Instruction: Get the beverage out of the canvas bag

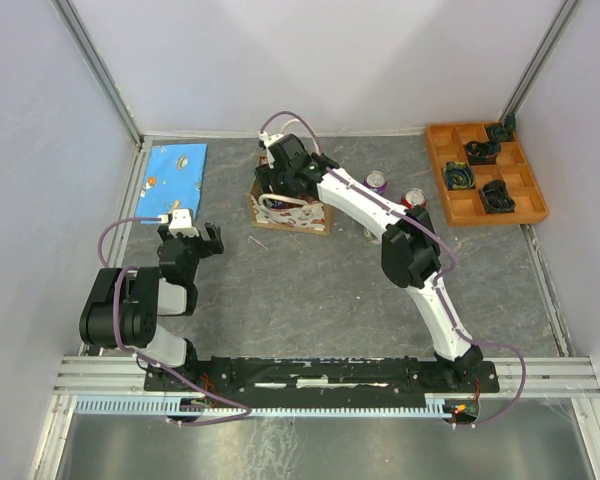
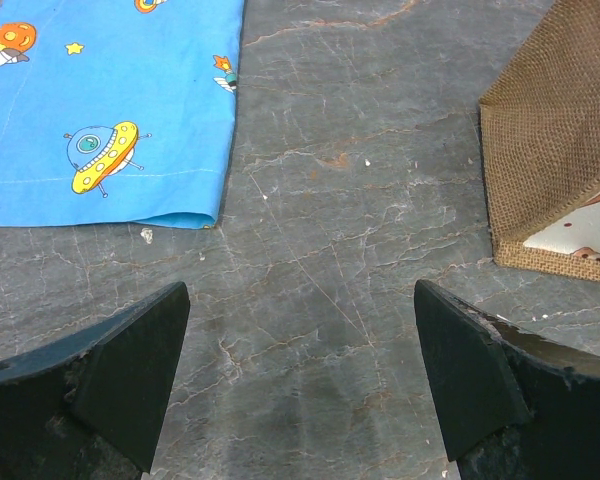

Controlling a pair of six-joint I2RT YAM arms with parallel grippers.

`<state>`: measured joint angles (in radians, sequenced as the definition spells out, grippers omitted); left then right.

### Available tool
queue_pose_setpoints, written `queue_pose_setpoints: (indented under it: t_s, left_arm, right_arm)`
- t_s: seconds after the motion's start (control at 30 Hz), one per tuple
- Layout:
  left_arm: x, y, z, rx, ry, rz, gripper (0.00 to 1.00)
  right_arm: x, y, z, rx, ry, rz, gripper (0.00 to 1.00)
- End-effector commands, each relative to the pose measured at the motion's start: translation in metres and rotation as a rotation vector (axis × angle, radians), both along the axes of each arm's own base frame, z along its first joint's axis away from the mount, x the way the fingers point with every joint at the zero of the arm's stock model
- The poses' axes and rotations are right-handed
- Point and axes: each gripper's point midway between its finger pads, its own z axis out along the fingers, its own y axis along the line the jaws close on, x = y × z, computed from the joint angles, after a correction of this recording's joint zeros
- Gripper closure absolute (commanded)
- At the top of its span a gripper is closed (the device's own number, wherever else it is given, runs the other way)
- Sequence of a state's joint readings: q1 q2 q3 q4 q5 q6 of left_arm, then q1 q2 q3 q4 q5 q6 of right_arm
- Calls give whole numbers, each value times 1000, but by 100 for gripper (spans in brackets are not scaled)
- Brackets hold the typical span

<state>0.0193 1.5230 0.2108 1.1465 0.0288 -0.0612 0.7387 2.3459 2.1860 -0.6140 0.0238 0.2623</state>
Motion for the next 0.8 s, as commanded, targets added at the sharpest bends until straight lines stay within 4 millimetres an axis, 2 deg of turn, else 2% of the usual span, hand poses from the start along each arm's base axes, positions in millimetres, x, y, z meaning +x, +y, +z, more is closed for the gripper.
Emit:
queue_pose_setpoints:
  t_s: [0.0,0.3,0.4,0.57,0.77]
  left_arm:
    - [9,2,18,45,-62,-2,1]
    - [9,2,19,45,-64,-2,1]
    - [9,2,19,45,-64,0,1]
    - [9,2,18,45,-63,-2,1]
    - [9,2,18,45,-62,-1,1]
  right_arm:
    - [10,14,151,274,-239,24,100]
    - [6,4,206,348,-323,26,100]
    - [5,-8,232,361,-394,3,100]
    - [1,-40,273,345,-538,-62,100]
    - [-8,-89,301,238,-653,-151,100]
